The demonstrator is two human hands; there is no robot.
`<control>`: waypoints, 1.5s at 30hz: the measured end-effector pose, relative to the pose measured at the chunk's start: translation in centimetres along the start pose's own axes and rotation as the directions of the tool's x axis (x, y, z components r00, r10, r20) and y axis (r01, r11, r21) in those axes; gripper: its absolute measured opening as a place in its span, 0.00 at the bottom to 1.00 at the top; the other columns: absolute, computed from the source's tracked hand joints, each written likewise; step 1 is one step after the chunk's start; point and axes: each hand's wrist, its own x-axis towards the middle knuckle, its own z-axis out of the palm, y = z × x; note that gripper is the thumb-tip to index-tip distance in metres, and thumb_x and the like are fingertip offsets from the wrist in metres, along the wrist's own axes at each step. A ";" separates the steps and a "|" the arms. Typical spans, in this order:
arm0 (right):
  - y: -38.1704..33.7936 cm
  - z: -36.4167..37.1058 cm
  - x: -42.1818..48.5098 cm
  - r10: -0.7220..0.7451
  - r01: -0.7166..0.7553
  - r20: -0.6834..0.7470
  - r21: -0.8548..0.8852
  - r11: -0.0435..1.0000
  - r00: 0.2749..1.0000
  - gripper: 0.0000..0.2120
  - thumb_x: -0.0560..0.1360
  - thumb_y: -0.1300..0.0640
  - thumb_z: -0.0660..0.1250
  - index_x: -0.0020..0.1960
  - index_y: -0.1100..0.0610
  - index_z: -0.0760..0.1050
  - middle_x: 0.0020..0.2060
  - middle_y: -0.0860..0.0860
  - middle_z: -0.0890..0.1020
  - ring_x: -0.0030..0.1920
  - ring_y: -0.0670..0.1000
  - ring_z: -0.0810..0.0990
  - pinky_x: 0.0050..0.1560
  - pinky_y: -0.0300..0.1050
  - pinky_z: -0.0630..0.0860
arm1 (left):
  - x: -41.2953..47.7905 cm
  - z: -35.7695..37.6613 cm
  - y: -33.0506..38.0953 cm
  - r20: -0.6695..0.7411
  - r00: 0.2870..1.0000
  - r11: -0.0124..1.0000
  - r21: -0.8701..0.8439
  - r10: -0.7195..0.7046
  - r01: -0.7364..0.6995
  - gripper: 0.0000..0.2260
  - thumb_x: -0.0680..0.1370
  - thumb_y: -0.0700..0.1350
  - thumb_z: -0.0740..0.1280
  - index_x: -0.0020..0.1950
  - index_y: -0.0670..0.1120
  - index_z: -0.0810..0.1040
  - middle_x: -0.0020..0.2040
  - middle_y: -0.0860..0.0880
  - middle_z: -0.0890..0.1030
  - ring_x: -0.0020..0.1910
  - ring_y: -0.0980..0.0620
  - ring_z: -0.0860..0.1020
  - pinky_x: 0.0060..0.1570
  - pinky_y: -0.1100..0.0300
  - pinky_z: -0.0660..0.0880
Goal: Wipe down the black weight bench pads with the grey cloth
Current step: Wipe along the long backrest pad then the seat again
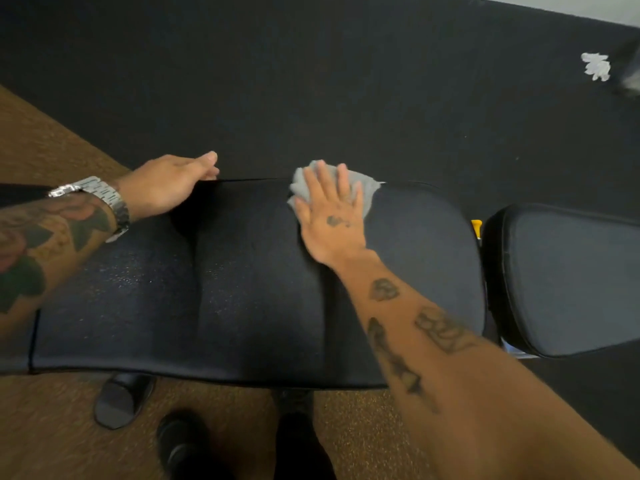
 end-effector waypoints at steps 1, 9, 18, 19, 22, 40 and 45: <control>-2.3 0.8 -0.4 -0.075 0.075 0.012 -0.031 0.997 0.997 0.28 0.83 0.44 0.51 0.81 0.50 0.51 0.81 0.50 0.51 0.80 0.59 0.43 0.76 0.61 0.43 | -0.2 0.1 -0.3 -0.012 1.000 1.000 -0.021 -0.002 0.002 0.27 0.79 0.67 0.51 0.66 0.53 0.79 0.69 0.53 0.77 0.73 0.50 0.69 0.75 0.50 0.59; -5.4 4.2 -11.1 -0.485 0.487 0.073 -0.009 0.874 0.872 0.29 0.81 0.51 0.56 0.80 0.50 0.55 0.80 0.49 0.55 0.80 0.55 0.49 0.78 0.56 0.46 | -1.8 1.5 0.6 -0.043 0.994 0.980 0.178 0.097 -0.088 0.24 0.83 0.59 0.51 0.70 0.48 0.74 0.73 0.44 0.73 0.73 0.41 0.68 0.69 0.52 0.62; 8.8 0.5 -20.7 0.285 -0.205 -0.077 0.520 0.829 0.955 0.23 0.83 0.56 0.57 0.78 0.50 0.60 0.77 0.42 0.58 0.79 0.47 0.52 0.78 0.52 0.51 | -5.8 3.4 3.9 0.107 0.957 0.886 0.361 0.271 -0.292 0.23 0.81 0.52 0.62 0.74 0.46 0.70 0.76 0.46 0.68 0.74 0.45 0.67 0.71 0.53 0.61; 10.0 -0.9 -21.0 0.407 -0.267 -0.092 0.621 0.737 0.909 0.23 0.83 0.54 0.58 0.77 0.46 0.60 0.77 0.42 0.60 0.79 0.45 0.54 0.78 0.53 0.55 | -6.2 4.1 5.2 0.114 0.946 0.877 0.354 0.303 -0.324 0.23 0.80 0.52 0.63 0.74 0.46 0.70 0.75 0.47 0.69 0.73 0.46 0.68 0.71 0.53 0.62; 13.4 -6.2 -21.1 0.569 -0.294 -0.078 0.794 0.532 0.818 0.22 0.84 0.51 0.56 0.77 0.45 0.61 0.74 0.38 0.67 0.74 0.36 0.63 0.74 0.42 0.64 | -6.8 6.8 9.8 0.130 0.914 0.853 0.329 0.385 -0.406 0.22 0.79 0.54 0.64 0.72 0.50 0.71 0.73 0.51 0.72 0.70 0.48 0.70 0.68 0.55 0.65; 47.4 -16.2 -16.9 0.649 -0.468 -0.069 0.636 0.614 0.758 0.22 0.84 0.48 0.53 0.78 0.43 0.57 0.75 0.45 0.65 0.77 0.50 0.59 0.77 0.47 0.53 | -0.4 26.2 35.3 0.246 0.897 0.855 0.291 0.368 -0.430 0.22 0.81 0.50 0.62 0.75 0.51 0.68 0.75 0.52 0.68 0.73 0.49 0.67 0.67 0.59 0.62; 45.0 -11.9 -11.1 0.515 -0.491 -0.183 0.164 0.856 0.837 0.24 0.84 0.48 0.51 0.79 0.49 0.57 0.80 0.51 0.54 0.80 0.60 0.48 0.76 0.55 0.47 | 0.9 28.0 36.2 0.313 0.897 0.860 0.310 0.312 -0.407 0.21 0.82 0.42 0.58 0.76 0.49 0.66 0.76 0.49 0.67 0.74 0.48 0.66 0.69 0.57 0.63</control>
